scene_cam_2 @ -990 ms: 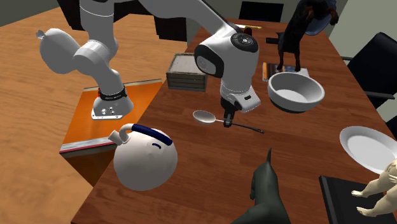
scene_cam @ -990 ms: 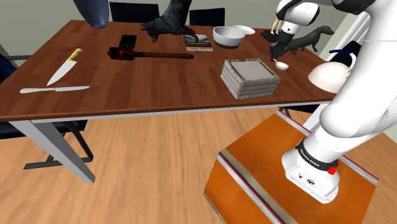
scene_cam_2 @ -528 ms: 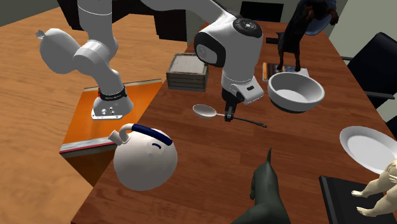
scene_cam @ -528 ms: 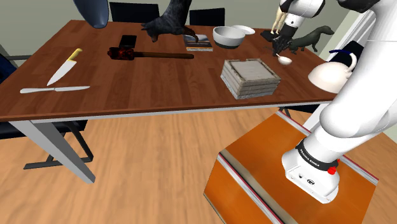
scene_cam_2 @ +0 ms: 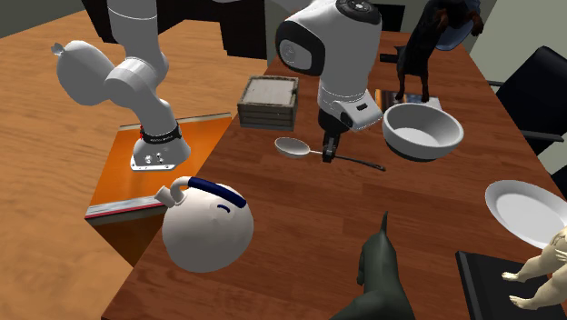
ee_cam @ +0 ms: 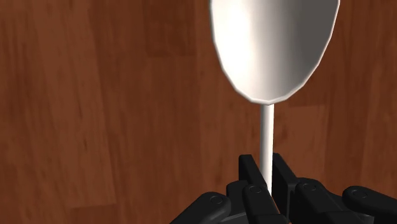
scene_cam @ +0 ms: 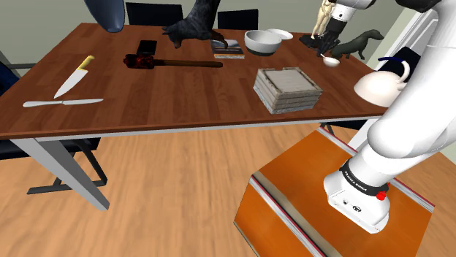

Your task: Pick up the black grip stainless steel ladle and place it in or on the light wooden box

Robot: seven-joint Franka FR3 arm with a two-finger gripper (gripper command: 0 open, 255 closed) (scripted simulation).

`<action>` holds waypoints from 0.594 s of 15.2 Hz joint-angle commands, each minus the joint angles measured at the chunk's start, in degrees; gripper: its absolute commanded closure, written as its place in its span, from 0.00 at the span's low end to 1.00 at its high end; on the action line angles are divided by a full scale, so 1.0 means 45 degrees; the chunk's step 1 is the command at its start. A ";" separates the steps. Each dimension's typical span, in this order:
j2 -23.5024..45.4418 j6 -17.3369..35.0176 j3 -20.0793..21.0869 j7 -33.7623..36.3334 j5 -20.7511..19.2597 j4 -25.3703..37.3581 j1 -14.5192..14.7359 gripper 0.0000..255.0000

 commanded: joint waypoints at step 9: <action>-0.0366 -0.1574 -0.0099 0.0314 -0.0274 0.1270 -0.0013 1.00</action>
